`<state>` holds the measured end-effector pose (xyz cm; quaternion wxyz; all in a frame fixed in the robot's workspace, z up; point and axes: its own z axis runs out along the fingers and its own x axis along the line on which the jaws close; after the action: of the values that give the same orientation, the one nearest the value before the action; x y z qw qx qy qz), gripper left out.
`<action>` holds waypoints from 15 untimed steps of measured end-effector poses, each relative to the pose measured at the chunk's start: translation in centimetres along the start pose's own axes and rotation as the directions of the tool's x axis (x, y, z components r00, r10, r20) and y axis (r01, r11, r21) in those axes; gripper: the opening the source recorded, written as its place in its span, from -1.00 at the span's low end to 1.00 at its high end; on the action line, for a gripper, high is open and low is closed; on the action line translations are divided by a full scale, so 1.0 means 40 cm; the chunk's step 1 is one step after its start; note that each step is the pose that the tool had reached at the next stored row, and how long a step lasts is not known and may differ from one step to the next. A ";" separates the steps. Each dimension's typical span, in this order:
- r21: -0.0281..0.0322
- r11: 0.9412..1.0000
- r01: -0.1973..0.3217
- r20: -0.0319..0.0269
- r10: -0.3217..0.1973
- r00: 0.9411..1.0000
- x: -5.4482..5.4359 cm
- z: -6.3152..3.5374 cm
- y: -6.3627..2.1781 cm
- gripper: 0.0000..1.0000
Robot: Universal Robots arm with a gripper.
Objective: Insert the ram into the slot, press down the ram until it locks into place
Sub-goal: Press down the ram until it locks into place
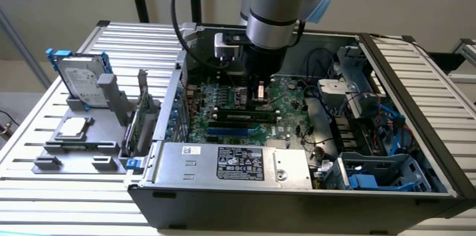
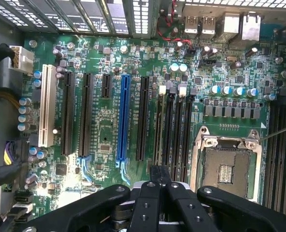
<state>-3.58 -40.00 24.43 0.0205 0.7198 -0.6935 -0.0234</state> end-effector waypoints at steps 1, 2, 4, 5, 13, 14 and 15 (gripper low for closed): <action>0.002 1.000 0.000 0.000 0.000 1.000 0.000 0.002 0.000 -0.80; 0.003 1.000 0.000 0.000 0.000 1.000 0.000 0.004 0.001 -0.80; 0.005 1.000 0.000 0.001 0.000 1.000 0.000 0.008 0.001 -0.80; 0.005 1.000 0.000 0.001 0.000 1.000 0.000 0.010 0.001 -0.80; 0.006 1.000 0.000 0.001 0.000 1.000 -0.003 0.020 0.003 -0.80; 0.006 1.000 0.000 0.001 0.000 1.000 -0.004 0.021 0.003 -0.80; 0.006 1.000 0.000 0.001 0.000 1.000 -0.004 0.022 0.003 -0.80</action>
<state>-3.78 -39.85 23.57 0.0181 0.7199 -0.6935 -0.0217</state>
